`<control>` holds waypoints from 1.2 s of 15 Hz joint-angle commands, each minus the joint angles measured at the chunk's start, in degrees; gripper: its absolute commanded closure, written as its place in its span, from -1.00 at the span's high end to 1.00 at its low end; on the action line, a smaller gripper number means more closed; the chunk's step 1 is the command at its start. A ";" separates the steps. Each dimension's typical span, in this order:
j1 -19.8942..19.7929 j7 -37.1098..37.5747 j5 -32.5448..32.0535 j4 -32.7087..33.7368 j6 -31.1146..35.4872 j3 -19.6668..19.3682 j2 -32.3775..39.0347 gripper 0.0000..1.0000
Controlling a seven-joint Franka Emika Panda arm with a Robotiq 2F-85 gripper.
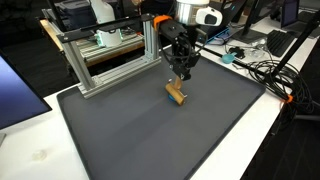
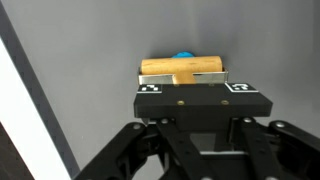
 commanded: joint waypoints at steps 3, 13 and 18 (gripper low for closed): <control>-0.07 -2.79 2.05 0.99 2.34 1.70 4.81 -0.57; 0.38 -3.34 1.41 2.08 1.98 1.82 5.64 -0.57; 1.05 1.08 -0.97 1.92 1.41 -0.15 4.65 -0.57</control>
